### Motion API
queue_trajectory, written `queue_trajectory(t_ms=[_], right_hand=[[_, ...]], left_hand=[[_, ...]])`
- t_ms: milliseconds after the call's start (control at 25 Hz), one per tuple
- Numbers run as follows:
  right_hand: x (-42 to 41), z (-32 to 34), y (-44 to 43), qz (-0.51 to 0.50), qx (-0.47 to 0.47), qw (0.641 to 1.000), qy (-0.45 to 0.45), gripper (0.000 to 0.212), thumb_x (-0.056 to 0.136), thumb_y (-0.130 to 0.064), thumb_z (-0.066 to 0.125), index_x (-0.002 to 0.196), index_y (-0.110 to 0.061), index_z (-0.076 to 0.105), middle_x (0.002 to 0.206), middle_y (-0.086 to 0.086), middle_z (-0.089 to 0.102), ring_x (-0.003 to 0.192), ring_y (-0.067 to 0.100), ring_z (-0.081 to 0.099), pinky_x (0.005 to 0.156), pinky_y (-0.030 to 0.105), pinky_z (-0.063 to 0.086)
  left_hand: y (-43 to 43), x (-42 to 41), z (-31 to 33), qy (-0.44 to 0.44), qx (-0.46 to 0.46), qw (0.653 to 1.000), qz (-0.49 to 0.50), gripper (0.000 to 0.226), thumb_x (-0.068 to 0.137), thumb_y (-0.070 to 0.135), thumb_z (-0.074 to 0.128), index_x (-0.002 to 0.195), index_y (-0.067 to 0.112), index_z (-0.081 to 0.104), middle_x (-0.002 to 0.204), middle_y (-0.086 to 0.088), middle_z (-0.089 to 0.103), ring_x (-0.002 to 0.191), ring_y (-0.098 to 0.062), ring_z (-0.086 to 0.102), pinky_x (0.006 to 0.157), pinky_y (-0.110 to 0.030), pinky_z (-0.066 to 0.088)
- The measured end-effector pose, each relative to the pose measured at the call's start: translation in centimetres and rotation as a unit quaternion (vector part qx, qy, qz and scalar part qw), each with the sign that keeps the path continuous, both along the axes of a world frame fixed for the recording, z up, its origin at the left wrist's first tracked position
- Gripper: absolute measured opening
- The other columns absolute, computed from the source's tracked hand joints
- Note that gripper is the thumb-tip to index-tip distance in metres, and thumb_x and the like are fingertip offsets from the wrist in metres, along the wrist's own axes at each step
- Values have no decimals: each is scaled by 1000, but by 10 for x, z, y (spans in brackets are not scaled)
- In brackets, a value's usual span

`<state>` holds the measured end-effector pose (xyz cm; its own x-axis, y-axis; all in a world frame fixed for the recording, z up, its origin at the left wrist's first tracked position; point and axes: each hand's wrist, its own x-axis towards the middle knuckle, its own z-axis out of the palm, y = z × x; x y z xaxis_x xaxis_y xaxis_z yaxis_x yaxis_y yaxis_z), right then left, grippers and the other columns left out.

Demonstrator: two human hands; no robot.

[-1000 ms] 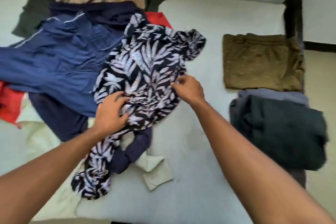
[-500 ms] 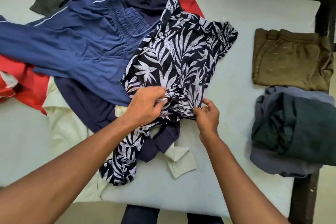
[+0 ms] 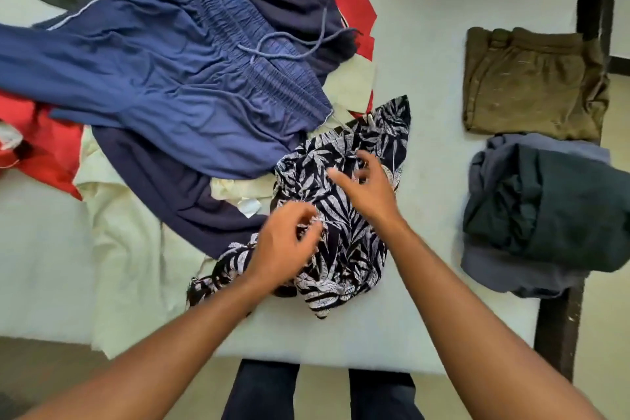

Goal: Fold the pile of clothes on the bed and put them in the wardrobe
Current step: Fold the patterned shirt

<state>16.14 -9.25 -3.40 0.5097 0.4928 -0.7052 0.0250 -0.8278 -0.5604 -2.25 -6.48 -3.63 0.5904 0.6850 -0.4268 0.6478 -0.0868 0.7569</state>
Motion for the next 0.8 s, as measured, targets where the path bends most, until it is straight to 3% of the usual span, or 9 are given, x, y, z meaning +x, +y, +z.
queue_trajectory(t_ms=[80,200,280,360,480,560,640,720,800], right_hand=[[-15,-24,27,106,-37,991,-72,88,81,-61,75,153,-36,30,150,6,45,127,24,55,105,51,48],[-31,-51,33,137,-47,979,-142,50,91,-43,73,133,-29,50,129,2,58,113,20,61,92,36,47],[-31,-60,27,77,-21,989,-122,20,94,-32,70,111,-27,62,107,-4,65,96,15,63,82,32,46],[-28,-61,17,-10,16,998,-63,12,93,-24,71,103,-27,65,96,-6,66,86,11,63,81,33,52],[-12,-52,7,-74,80,990,-88,47,86,1,68,125,-26,64,125,-3,59,95,8,58,84,29,58],[6,-43,8,41,109,975,-191,82,73,14,59,143,-30,54,149,-3,45,120,13,47,96,29,48],[29,-32,23,230,112,926,-277,96,66,8,61,150,-34,45,162,-4,32,144,22,30,115,43,32],[47,-24,46,405,66,867,-284,79,67,-8,69,139,-36,55,152,-2,49,146,24,33,123,56,14],[58,-17,66,500,18,824,-265,36,69,-23,70,104,-35,69,102,-3,71,118,24,58,119,57,18]], left_hand=[[35,7,-16,41,18,994,103,33,92,29,64,124,26,57,113,7,56,100,-10,57,88,-34,53],[76,17,-34,120,12,991,61,66,82,31,77,140,27,47,124,-5,48,111,-25,56,100,-41,48],[86,25,-39,214,49,975,-29,62,80,35,78,135,30,48,124,-8,43,110,-30,56,96,-44,49],[95,32,-39,278,109,951,-85,49,84,38,73,129,28,54,124,-11,44,112,-35,55,93,-47,50],[109,33,-29,167,112,975,-94,24,83,33,70,104,22,66,114,-8,48,108,-29,51,91,-40,46],[113,29,-16,47,81,988,-119,11,76,28,65,81,21,58,103,-1,55,95,-20,53,84,-34,43],[113,25,-1,-20,37,991,-126,12,70,23,59,71,19,48,77,6,52,72,-12,46,71,-34,39],[115,19,5,-56,23,991,-117,15,66,16,55,68,17,40,65,6,39,64,-12,34,65,-34,32],[120,16,7,-59,41,993,-95,19,64,11,52,70,22,37,66,6,38,65,-12,34,64,-34,31]])
